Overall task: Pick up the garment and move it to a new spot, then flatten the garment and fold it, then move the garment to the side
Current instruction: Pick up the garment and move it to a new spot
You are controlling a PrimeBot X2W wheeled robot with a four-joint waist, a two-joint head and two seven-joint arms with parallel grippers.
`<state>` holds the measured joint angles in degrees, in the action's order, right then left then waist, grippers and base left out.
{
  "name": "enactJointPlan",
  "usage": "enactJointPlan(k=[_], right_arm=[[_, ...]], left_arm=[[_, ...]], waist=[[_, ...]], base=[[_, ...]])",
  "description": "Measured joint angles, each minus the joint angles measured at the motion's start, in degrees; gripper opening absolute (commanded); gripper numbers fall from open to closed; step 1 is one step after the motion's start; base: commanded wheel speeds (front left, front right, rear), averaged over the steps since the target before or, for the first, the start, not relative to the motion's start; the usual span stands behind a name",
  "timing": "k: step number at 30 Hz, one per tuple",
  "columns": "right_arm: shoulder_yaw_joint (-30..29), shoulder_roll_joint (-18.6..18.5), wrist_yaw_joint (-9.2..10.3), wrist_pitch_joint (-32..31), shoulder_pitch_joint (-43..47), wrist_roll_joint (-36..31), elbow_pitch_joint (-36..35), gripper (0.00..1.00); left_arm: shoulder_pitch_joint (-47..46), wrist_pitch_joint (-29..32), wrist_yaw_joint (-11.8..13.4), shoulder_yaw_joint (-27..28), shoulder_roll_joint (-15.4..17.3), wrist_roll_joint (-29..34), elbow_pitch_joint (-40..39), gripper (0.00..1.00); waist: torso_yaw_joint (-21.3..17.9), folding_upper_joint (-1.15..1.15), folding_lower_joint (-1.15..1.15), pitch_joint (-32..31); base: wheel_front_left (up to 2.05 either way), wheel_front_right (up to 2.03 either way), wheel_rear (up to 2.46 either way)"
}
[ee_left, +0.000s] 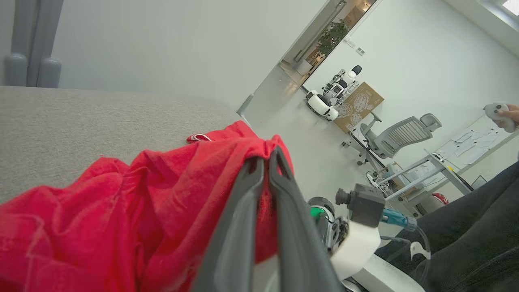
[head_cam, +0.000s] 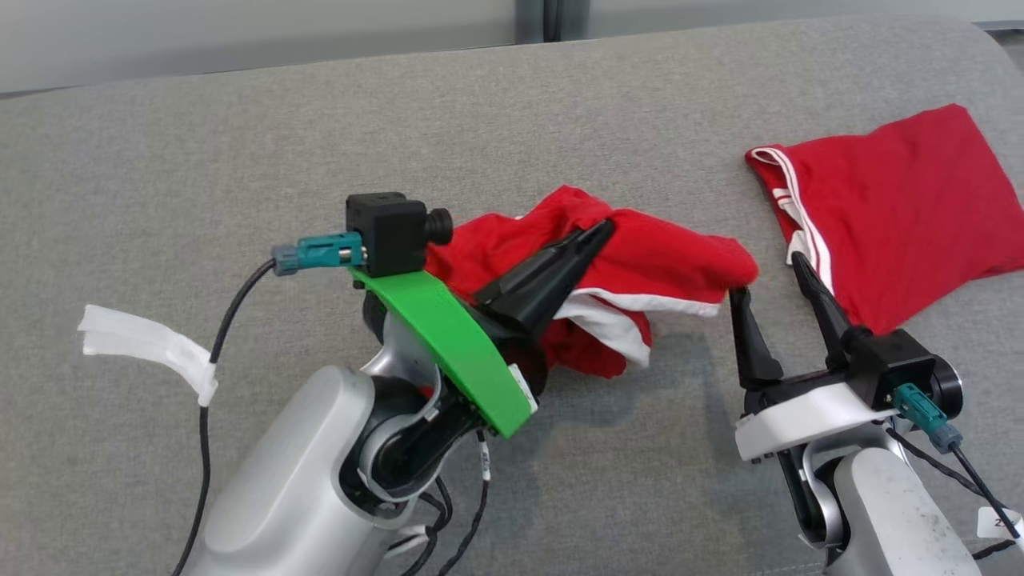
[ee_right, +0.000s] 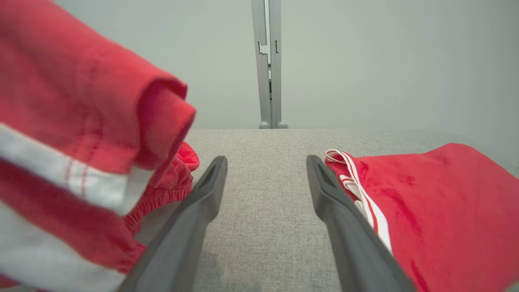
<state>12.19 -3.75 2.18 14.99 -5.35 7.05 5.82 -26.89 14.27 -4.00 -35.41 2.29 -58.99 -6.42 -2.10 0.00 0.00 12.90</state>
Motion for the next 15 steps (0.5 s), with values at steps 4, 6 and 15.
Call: enactJointPlan(k=[4, 6, 15], right_arm=[[0.67, 0.07, -0.15, 0.00, -0.01, 0.00, -0.88, 1.00], [1.14, 0.18, -0.44, 0.00, -0.05, 0.00, -1.12, 1.00], [2.80, 0.34, -1.12, 0.00, -0.68, -0.02, -1.33, 1.00]], left_arm=[[0.08, 1.70, 3.98, 1.87, 0.56, 0.93, 3.69, 0.00], [0.07, 2.46, 5.67, 2.10, 1.66, 2.63, 6.87, 0.00], [-3.30, 0.80, 9.99, 7.94, 3.63, 7.00, 18.80, 0.00]], waist=[[-2.38, 0.00, 0.00, -0.22], [-3.47, 0.00, 0.00, -0.04], [-7.92, 0.00, 0.00, 1.94]], base=[[0.00, 0.00, 0.00], [0.00, 0.00, 0.00], [0.00, 0.00, 0.00]])
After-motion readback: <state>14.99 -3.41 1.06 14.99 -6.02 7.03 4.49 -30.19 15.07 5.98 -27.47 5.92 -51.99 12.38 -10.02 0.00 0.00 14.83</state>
